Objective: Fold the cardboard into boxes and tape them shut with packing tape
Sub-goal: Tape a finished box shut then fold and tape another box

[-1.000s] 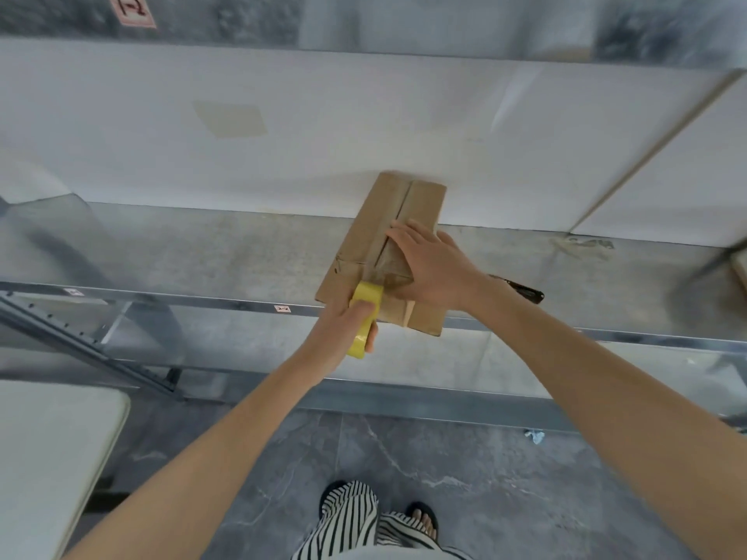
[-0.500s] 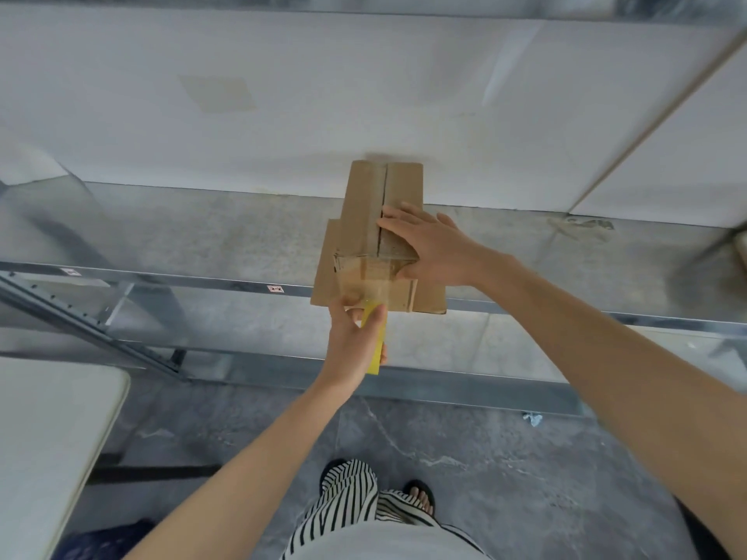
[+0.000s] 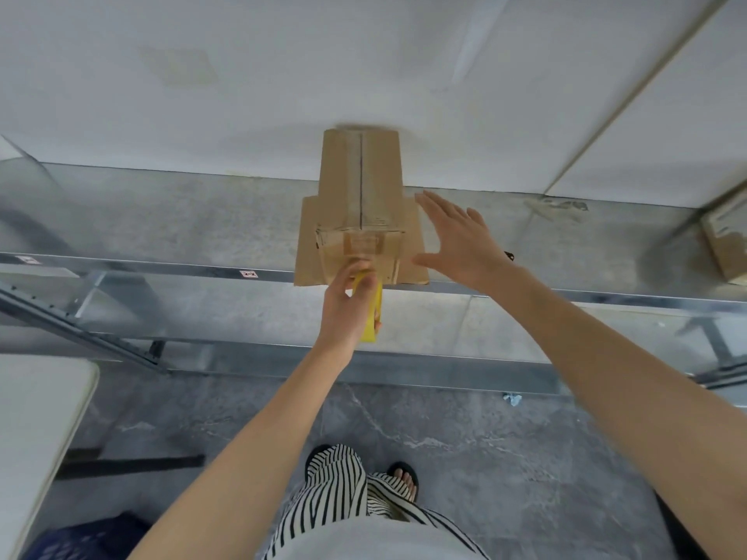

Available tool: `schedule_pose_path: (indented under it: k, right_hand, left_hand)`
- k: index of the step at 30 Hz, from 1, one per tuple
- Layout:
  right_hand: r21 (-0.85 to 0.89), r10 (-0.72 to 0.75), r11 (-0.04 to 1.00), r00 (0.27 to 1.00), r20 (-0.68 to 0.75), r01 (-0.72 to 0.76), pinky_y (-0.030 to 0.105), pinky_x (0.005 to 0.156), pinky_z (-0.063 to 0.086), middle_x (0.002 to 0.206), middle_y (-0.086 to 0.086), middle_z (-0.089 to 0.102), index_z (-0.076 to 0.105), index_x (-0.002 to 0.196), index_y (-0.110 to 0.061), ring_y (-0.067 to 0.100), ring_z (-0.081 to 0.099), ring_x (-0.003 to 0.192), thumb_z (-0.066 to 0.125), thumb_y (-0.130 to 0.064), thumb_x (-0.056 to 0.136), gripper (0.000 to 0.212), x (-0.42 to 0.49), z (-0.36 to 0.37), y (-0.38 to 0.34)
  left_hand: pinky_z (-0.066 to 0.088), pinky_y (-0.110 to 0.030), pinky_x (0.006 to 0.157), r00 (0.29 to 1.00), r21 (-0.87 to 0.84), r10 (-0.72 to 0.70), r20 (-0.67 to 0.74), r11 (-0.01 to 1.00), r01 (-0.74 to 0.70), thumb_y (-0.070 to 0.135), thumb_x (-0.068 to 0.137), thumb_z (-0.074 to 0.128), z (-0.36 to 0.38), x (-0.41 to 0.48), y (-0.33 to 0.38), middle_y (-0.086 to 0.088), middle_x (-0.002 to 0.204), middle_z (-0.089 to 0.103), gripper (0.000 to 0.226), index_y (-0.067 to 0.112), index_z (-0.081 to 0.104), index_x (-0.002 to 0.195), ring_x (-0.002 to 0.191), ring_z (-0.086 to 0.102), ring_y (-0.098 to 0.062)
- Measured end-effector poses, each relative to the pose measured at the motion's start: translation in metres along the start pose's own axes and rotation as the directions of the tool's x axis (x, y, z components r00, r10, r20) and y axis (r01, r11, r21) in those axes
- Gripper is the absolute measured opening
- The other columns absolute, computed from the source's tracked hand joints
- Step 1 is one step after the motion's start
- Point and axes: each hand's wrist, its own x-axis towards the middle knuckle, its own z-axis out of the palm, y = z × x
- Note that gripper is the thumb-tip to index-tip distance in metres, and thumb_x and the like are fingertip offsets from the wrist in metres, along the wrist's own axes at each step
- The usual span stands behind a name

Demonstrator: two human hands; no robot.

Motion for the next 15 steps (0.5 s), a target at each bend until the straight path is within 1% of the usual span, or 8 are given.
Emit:
schedule_pose_path:
  k: [2,4,6,8,11,13,15]
  right_hand:
    - [-0.028,0.076,0.997,0.997,-0.007,-0.077,0.042,0.115,0.02,0.157,0.001,0.022,0.025,0.148,-0.019,0.021,0.025,0.142,0.064,-0.031,0.087,0.074,-0.007,0.01,0.03]
    - [-0.001,0.18,0.984,0.983,-0.021,-0.18,0.04,0.111,0.027,0.151,0.004,0.033,0.036,0.144,-0.016,0.025,0.033,0.137,0.06,-0.026,0.089,0.06,-0.01,0.019,0.055]
    - [0.029,0.299,0.954,0.954,0.0,-0.299,0.041,0.107,0.029,0.147,0.006,0.038,0.039,0.141,-0.015,0.029,0.035,0.133,0.056,-0.026,0.091,0.054,-0.009,0.029,0.073]
    - [0.026,0.39,0.92,0.92,0.024,-0.391,0.043,0.103,0.031,0.143,0.009,0.04,0.042,0.138,-0.014,0.03,0.035,0.129,0.054,-0.029,0.091,0.05,-0.007,0.04,0.086]
    - [-0.009,0.449,0.893,0.893,-0.009,-0.449,0.042,0.096,0.034,0.128,0.013,0.045,0.053,0.122,-0.008,0.032,0.039,0.119,0.052,-0.029,0.091,0.037,0.0,0.051,0.096]
    - [-0.01,0.465,0.885,0.885,-0.034,-0.466,0.042,0.094,0.035,0.121,0.015,0.047,0.055,0.114,-0.004,0.033,0.041,0.115,0.049,-0.026,0.094,0.031,0.004,0.053,0.097]
    - [-0.017,0.47,0.882,0.882,-0.042,-0.471,0.041,0.089,0.037,0.115,0.017,0.051,0.056,0.108,-0.002,0.035,0.045,0.111,0.048,-0.026,0.095,0.029,0.005,0.053,0.097]
  left_hand:
    - [0.043,-0.023,0.039,1.0,-0.005,0.016,-0.009,1.0,-0.016,0.015,0.095,0.054,0.003,0.001,0.0,-0.009,0.098,0.055,0.013,0.016,0.061,0.105,0.045,0.049,-0.014]
    - [0.044,-0.021,0.04,0.999,-0.008,0.032,-0.024,0.999,-0.032,0.014,0.095,0.053,0.004,0.001,0.0,-0.006,0.095,0.056,0.013,0.014,0.06,0.105,0.042,0.049,-0.009]
    - [0.044,-0.021,0.039,0.999,-0.009,0.037,-0.039,0.999,-0.038,0.014,0.096,0.053,0.006,0.0,-0.002,-0.005,0.093,0.056,0.013,0.013,0.059,0.107,0.04,0.049,-0.008]
    - [0.045,-0.022,0.039,0.998,-0.016,0.038,-0.051,0.999,-0.038,0.014,0.095,0.053,0.007,0.0,-0.004,-0.004,0.091,0.057,0.012,0.014,0.06,0.106,0.039,0.048,-0.009]
    - [0.044,-0.017,0.04,0.995,-0.003,0.059,-0.084,0.998,-0.06,0.013,0.096,0.052,0.009,0.0,-0.006,0.0,0.091,0.057,0.011,0.013,0.06,0.104,0.04,0.049,-0.002]
    - [0.044,-0.015,0.041,0.993,-0.001,0.069,-0.092,0.998,-0.069,0.013,0.096,0.052,0.01,0.0,-0.007,-0.001,0.093,0.058,0.01,0.013,0.059,0.103,0.04,0.05,-0.001]
    - [0.045,-0.017,0.041,0.993,-0.008,0.064,-0.095,0.998,-0.065,0.014,0.096,0.052,0.01,0.0,-0.008,-0.003,0.09,0.057,0.008,0.015,0.059,0.101,0.04,0.05,-0.002]
